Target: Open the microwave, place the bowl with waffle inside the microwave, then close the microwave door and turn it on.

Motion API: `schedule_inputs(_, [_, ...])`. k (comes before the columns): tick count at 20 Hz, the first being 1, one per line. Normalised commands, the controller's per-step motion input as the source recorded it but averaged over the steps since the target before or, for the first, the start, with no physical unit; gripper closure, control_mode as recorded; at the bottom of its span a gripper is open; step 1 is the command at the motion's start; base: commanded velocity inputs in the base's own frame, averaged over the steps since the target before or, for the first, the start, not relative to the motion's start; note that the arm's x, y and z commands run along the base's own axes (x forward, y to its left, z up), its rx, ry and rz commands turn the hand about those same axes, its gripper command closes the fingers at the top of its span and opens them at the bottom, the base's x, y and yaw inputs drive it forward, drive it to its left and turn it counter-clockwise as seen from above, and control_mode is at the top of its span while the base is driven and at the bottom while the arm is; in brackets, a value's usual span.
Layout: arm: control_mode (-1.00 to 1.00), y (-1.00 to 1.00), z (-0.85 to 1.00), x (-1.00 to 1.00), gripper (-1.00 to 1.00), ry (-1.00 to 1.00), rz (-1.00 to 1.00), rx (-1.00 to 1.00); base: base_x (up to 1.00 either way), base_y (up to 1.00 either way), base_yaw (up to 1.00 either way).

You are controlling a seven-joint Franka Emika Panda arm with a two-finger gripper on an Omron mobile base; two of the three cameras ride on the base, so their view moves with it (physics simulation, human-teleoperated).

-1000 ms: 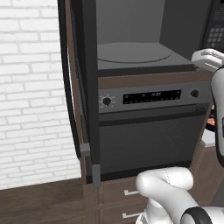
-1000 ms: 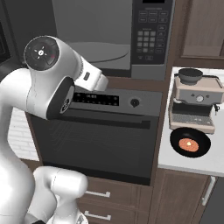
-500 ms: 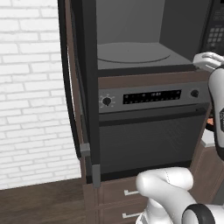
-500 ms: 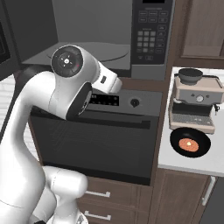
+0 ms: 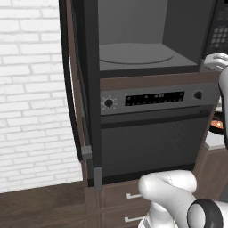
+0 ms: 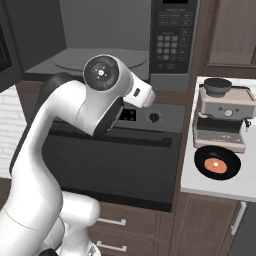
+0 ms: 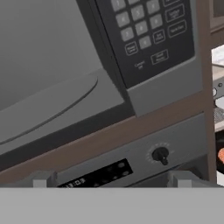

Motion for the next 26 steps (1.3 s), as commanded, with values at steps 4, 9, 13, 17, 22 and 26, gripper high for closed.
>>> schedule_inputs(4, [-1.00,-0.32,-0.02,0.16,-1.00,0.00,0.00,0.00,0.00,0.00,0.00])
schedule_inputs(9, [-1.00,-0.34,-0.06,0.07,-1.00,0.00,0.00,0.00,0.00,0.00,0.00])
schedule_inputs(13, [-1.00,-0.34,-0.10,0.04,-1.00,0.00,-0.01,0.00,0.00,0.00,0.00])
schedule_inputs(17, [-1.00,-0.32,-0.16,0.03,-1.00,0.00,-0.02,0.00,0.00,0.00,0.00])
schedule_inputs(22, [-1.00,-0.45,-0.23,0.05,-1.00,0.00,-0.03,0.00,0.00,0.00,0.00])
schedule_inputs(26, [-1.00,-0.51,-0.23,0.06,-1.00,0.00,-0.03,0.00,0.00,0.00,0.00])
